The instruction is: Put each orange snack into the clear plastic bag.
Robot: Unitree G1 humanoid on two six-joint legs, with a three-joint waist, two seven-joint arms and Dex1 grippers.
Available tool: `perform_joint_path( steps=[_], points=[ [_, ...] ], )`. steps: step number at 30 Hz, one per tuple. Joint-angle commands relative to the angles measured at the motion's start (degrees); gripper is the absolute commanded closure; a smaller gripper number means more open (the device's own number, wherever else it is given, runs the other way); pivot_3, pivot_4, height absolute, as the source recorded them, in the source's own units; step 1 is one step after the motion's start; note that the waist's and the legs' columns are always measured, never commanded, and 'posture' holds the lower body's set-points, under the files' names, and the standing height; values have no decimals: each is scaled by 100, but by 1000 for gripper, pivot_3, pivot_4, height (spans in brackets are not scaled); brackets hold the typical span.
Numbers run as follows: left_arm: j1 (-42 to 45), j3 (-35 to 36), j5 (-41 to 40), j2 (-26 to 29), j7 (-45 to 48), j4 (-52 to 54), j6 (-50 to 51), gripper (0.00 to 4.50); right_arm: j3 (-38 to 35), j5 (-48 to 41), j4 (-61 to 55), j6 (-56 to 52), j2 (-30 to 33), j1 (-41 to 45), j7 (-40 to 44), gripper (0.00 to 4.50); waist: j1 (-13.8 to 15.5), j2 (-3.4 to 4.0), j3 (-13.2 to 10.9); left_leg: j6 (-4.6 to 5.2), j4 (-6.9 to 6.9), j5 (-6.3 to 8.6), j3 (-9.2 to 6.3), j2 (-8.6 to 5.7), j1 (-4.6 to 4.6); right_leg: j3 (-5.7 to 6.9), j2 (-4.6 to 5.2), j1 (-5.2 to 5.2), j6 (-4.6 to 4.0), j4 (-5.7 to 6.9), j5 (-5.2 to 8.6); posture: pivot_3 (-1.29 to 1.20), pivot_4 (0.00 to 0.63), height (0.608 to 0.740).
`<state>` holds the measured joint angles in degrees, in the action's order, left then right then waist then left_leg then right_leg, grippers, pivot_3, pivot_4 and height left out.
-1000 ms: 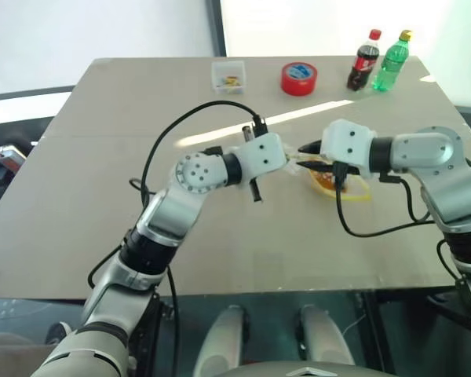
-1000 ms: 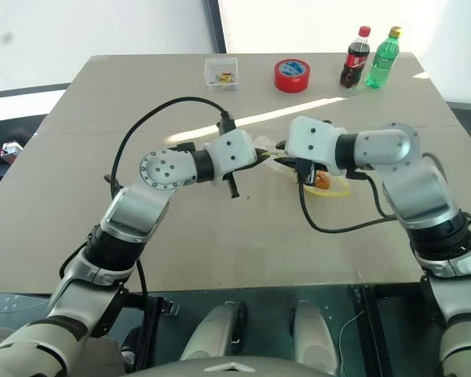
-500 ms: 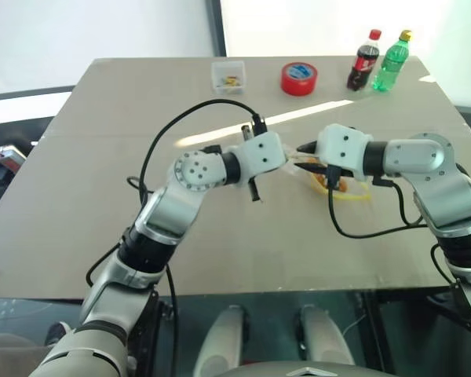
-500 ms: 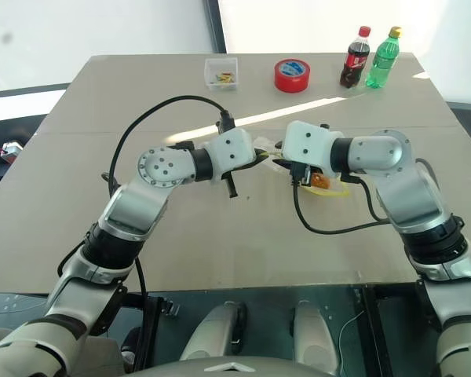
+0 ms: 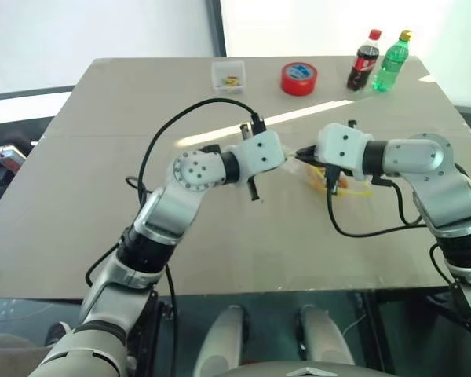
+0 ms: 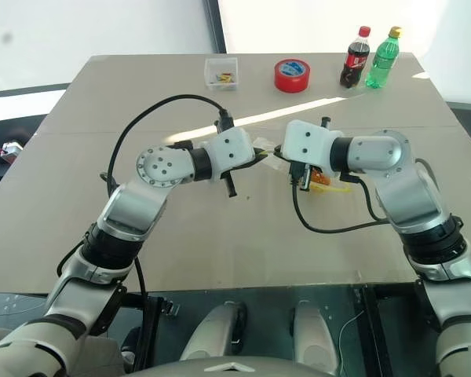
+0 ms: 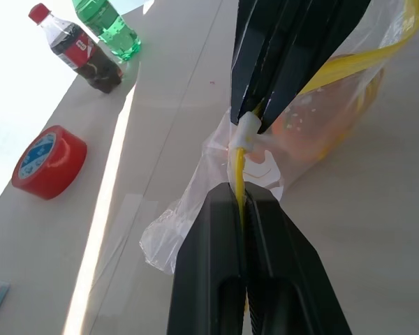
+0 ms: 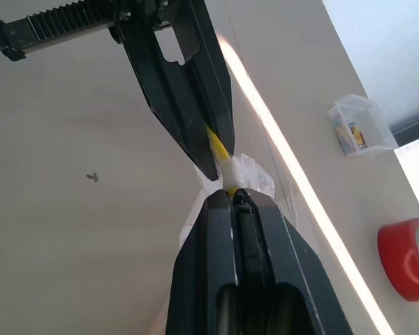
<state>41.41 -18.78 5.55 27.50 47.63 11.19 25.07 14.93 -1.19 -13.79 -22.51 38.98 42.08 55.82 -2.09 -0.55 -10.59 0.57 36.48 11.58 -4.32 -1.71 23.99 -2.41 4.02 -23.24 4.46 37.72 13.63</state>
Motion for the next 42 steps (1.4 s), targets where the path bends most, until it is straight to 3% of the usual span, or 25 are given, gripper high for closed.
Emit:
perform_joint_path(
  steps=[1,22,23,25,27,31,39,42],
  points=[
    [113,33,2,-16,-23,331,-39,4500,-64,-17,-246,73,-76,91,-52,4474,0,0,0,0,0,0,0,0,0,0,0,0,0,0,0,0,150,740],
    [101,29,-10,-4,-18,353,-12,4500,-85,99,-229,370,-168,152,-38,4474,-1,0,0,0,1,0,0,0,0,0,0,0,0,1,0,0,150,740],
    [101,28,-8,-5,-20,353,-14,4500,-90,125,-217,376,-178,158,-74,3912,-1,0,0,0,1,0,0,0,0,0,0,0,0,2,0,0,150,740],
    [101,27,0,-6,-25,352,-19,4500,-97,150,-202,389,-187,161,-99,3200,-2,0,0,0,1,0,0,0,0,0,0,0,0,2,0,0,150,740],
    [100,27,12,-10,-31,354,-25,4500,-95,130,-198,364,-177,166,-36,3200,-2,0,0,0,1,0,0,0,0,0,0,0,0,2,0,0,150,740],
    [96,31,17,-9,-33,362,-29,4500,-88,149,-218,363,-171,146,-2,1915,-2,0,0,0,2,0,0,0,0,0,0,0,0,2,0,0,150,740],
    [81,40,22,17,-28,336,-52,4500,-122,147,-262,359,-137,113,7,1915,-2,0,0,0,2,0,0,0,0,0,0,0,0,2,0,0,150,740],
    [81,43,22,19,-30,344,-39,4500,-145,148,-289,331,-96,83,13,2814,-2,0,0,0,2,0,0,0,0,0,0,0,0,2,0,0,150,740]
  ],
)
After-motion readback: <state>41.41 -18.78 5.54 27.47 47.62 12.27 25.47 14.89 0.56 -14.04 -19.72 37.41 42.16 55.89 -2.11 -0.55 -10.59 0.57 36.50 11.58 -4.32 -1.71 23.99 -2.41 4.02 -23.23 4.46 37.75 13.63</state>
